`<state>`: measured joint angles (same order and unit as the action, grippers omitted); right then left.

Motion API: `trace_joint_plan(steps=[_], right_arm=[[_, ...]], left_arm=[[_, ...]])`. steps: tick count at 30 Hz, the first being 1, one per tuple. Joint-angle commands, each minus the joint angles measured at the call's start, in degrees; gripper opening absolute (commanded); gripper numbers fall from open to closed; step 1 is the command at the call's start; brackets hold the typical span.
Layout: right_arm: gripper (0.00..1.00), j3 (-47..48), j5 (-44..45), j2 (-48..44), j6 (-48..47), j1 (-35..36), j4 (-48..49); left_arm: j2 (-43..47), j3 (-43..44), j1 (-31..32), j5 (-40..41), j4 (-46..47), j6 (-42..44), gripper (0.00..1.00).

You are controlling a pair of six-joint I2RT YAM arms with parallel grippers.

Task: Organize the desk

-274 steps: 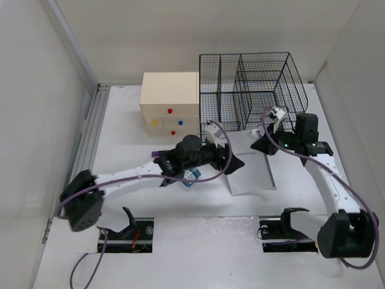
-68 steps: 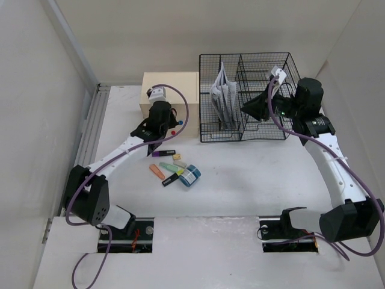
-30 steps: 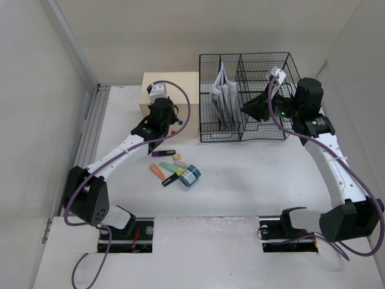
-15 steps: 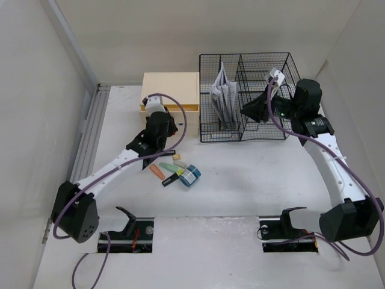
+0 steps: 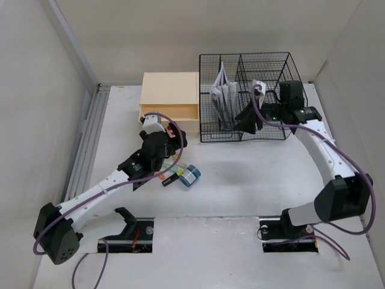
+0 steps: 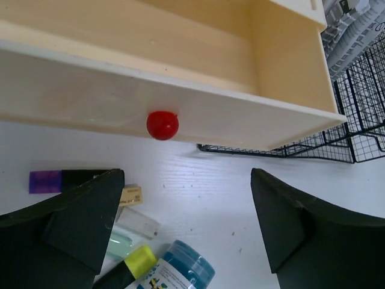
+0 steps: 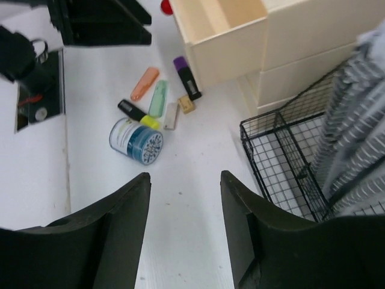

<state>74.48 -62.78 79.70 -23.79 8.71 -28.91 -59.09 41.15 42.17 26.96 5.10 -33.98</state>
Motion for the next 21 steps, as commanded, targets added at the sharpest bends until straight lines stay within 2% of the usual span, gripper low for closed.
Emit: trace_joint_plan(steps=[1, 3, 4, 7, 8, 10, 11, 12, 14, 15, 16, 17, 19, 21], right_arm=[[0.56, 5.6, -1.7, 2.5, -15.8, 4.7, -13.0], [0.56, 5.6, 2.1, 3.2, -17.4, 8.1, -13.7], [0.56, 5.6, 7.6, 3.2, -17.4, 12.3, -13.0], [0.56, 2.3, 17.9, 3.2, -17.4, 20.0, -8.9], [0.54, 0.9, 26.7, 2.3, -17.4, 25.9, -7.2], [0.49, -5.5, 37.7, -0.1, -14.2, 32.0, 1.5], [0.49, -8.2, 47.7, -1.2, -13.6, 34.8, 4.8], [0.46, -10.9, 52.6, -2.4, -12.9, 40.1, 11.3], [0.46, -17.9, 60.5, -5.9, -9.6, 43.9, 17.4], [0.49, -19.6, 67.5, -6.6, -6.5, 45.7, 20.4], [0.51, -20.2, 68.3, -6.6, -3.0, 45.7, 21.9], [0.55, -20.2, 69.9, -6.6, 5.9, 45.7, 22.8], [0.72, -20.2, 69.9, -6.1, 11.2, 45.7, 22.2], [0.77, -19.7, 69.3, -4.7, 16.7, 45.7, 22.2]], left_arm=[[4.0, -0.3, 0.5, 0.3, -2.8, -2.1, 0.88], [6.1, -0.3, 0.5, 0.3, -3.6, -2.1, 0.89], [8.6, -0.3, 1.3, 0.3, -4.5, -2.7, 0.88], [14.7, 0.3, 2.6, 0.3, -6.7, -2.7, 0.75], [16.4, 0.3, 2.7, -0.6, -7.2, -2.7, 0.56], [20.0, 0.9, 3.2, -1.8, -8.0, -1.5, 0.27], [23.5, 1.6, 3.2, -1.8, -9.7, -0.7, 0.16], [25.1, 2.2, 3.2, -1.3, -10.7, -0.7, 0.06], [28.0, 4.0, 3.2, 0.2, -14.1, 0.6, 0.05], [30.2, 4.6, 3.2, 0.7, -15.2, 1.4, 0.05], [31.1, 5.3, 3.2, 1.2, -16.2, 2.0, 0.05], [31.9, 6.0, 3.2, 2.6, -18.0, 2.0, 0.07], [33.8, 6.0, 3.2, 3.8, -19.4, 3.6, 0.07], [34.5, 6.0, 3.2, 5.4, -20.7, 3.6, 0.07]])
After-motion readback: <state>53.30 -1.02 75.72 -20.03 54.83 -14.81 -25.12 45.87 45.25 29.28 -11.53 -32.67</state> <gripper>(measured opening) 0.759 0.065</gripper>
